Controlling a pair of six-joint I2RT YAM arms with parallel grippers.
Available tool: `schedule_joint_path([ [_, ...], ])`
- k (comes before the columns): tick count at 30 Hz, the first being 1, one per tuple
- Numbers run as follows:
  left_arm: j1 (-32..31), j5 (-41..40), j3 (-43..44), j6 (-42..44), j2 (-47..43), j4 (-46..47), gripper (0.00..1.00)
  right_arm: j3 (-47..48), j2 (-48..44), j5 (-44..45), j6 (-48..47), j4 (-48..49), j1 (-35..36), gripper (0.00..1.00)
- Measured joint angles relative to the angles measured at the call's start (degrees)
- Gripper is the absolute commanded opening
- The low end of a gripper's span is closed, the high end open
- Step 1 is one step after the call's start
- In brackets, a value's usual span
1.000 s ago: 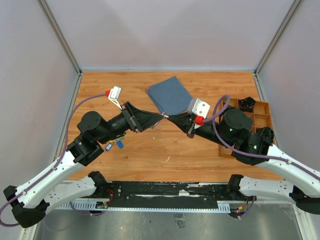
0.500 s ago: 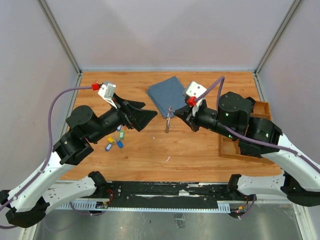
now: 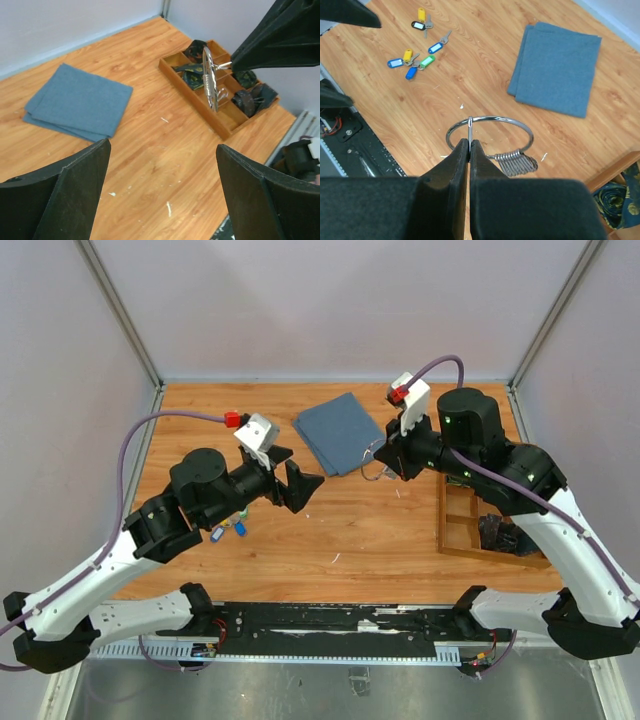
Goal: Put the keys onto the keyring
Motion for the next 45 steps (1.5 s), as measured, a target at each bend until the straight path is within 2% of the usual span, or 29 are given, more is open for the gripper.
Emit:
schedule_joint_path([
  [6, -0.6, -2.9, 0.5, 7.3, 2.5, 0.9, 0.94, -0.1, 0.3, -1.6, 1.3, -0.8, -0.7, 0.00],
  [11, -0.6, -6.7, 0.4, 10.5, 2.4, 3.1, 0.99, -2.2, 1.1, -0.3, 3.3, -0.9, -2.4, 0.00],
  [15, -0.6, -9.1, -1.4, 11.0, 0.4, 5.5, 0.99, -6.6, 3.9, -6.5, 4.4, 1.1, -2.7, 0.00],
  [17, -0.6, -9.9, -2.7, 11.0, -0.8, 6.2, 0.98, -11.2, 4.5, -6.4, 4.5, 2.7, -3.4, 0.00],
  [22, -0.7, -10.2, -6.6, 11.0, -3.5, 8.5, 0.98, -22.3, 5.6, -4.8, 6.6, 5.4, -14.1, 0.00],
  [26, -0.7, -10.5, -7.9, 10.8, -4.2, 9.2, 0.97, -22.9, 9.0, -6.7, 6.6, 6.5, -8.3, 0.01],
  [31, -0.7, -11.3, -8.0, 10.0, -3.8, 9.3, 0.98, -25.5, 7.1, -7.5, 8.1, 8.4, -11.3, 0.00],
  [36, -0.7, -11.8, -8.0, 8.8, -2.5, 8.9, 0.99, -24.0, 6.2, -7.2, 6.6, 9.1, -4.9, 0.01],
  [40, -0.7, -11.8, -8.0, 7.8, -1.1, 8.3, 0.99, -29.1, 4.0, -10.4, 8.5, 12.6, -15.1, 0.00],
  [42, -0.7, -11.8, -8.0, 7.3, -0.6, 7.7, 1.00, -29.8, 3.9, -10.0, 9.0, 12.7, -15.1, 0.00],
  [45, -0.7, -11.8, -8.0, 6.9, -0.4, 7.4, 1.00, -29.0, 3.7, -10.5, 8.9, 13.3, -10.7, 0.00],
])
